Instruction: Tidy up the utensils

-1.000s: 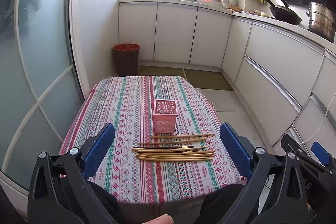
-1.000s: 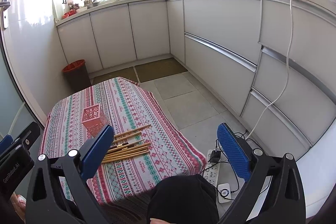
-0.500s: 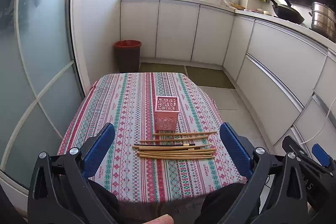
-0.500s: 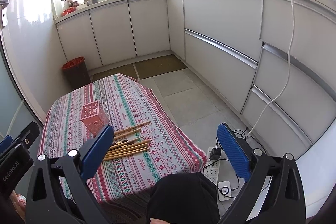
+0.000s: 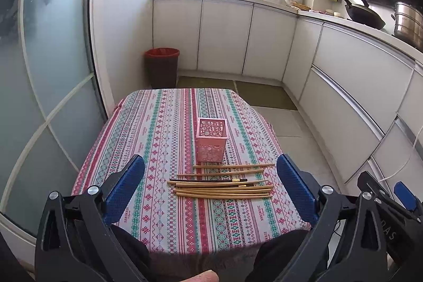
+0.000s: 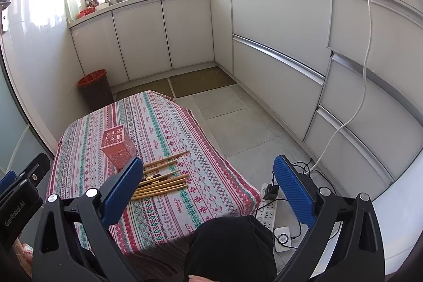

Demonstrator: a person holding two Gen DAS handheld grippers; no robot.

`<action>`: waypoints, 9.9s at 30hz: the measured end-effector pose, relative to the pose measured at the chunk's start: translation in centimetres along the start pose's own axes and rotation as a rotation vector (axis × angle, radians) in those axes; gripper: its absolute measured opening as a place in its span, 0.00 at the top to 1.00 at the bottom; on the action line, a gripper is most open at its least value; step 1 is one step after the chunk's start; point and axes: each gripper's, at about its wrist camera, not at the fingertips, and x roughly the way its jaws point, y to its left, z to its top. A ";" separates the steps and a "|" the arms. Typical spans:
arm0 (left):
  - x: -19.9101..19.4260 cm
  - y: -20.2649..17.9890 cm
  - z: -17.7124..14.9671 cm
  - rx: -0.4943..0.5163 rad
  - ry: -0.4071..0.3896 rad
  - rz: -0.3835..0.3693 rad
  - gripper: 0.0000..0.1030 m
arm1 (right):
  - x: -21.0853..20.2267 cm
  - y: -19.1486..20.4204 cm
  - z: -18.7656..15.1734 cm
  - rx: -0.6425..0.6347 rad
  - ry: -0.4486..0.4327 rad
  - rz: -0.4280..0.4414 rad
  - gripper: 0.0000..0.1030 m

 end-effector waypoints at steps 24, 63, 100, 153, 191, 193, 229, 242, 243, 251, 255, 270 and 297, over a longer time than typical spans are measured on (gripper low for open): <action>0.2 -0.1 0.1 0.002 0.012 0.003 0.07 | 0.3 -0.2 -0.1 -0.001 0.009 0.004 0.07; 37.3 -18.9 -3.5 0.685 0.902 -0.244 0.31 | 20.5 -10.5 -5.0 0.502 0.496 0.102 0.07; 22.9 -6.2 1.7 0.623 0.508 -0.430 0.89 | 23.1 -6.0 -5.0 0.556 0.609 0.221 0.07; 3.9 12.6 6.9 0.101 -0.040 -0.579 0.95 | 31.1 8.0 -0.3 0.643 0.692 0.173 0.93; 21.0 6.9 13.1 -0.070 0.115 -0.350 0.84 | 18.2 13.5 15.2 0.087 0.271 0.436 0.93; 21.3 7.4 13.0 -0.104 0.124 -0.350 0.63 | 19.0 14.4 14.9 0.061 0.269 0.422 0.93; 12.1 4.8 10.5 0.087 -0.004 -0.523 0.07 | 14.0 3.0 6.9 0.319 0.133 0.312 0.10; 26.0 -11.2 -1.7 0.578 0.619 -0.365 0.33 | 18.2 -8.7 -3.2 0.540 0.365 0.200 0.10; 27.3 -11.7 -2.3 0.586 0.656 -0.355 0.36 | 18.3 -8.8 -3.2 0.536 0.368 0.195 0.10; 33.4 -13.4 -5.1 0.625 0.806 -0.298 0.55 | 20.4 -9.0 -4.5 0.541 0.474 0.207 0.10; 34.9 -14.1 -5.3 0.626 0.823 -0.303 0.57 | 21.1 -8.9 -4.9 0.538 0.500 0.202 0.10; 33.0 -12.9 -4.6 0.676 0.706 -0.347 0.96 | 23.1 -7.0 -5.7 0.538 0.603 0.175 0.10; 17.0 0.9 3.0 0.443 0.320 -0.479 0.96 | 31.2 3.3 -6.3 0.468 0.821 -0.059 0.73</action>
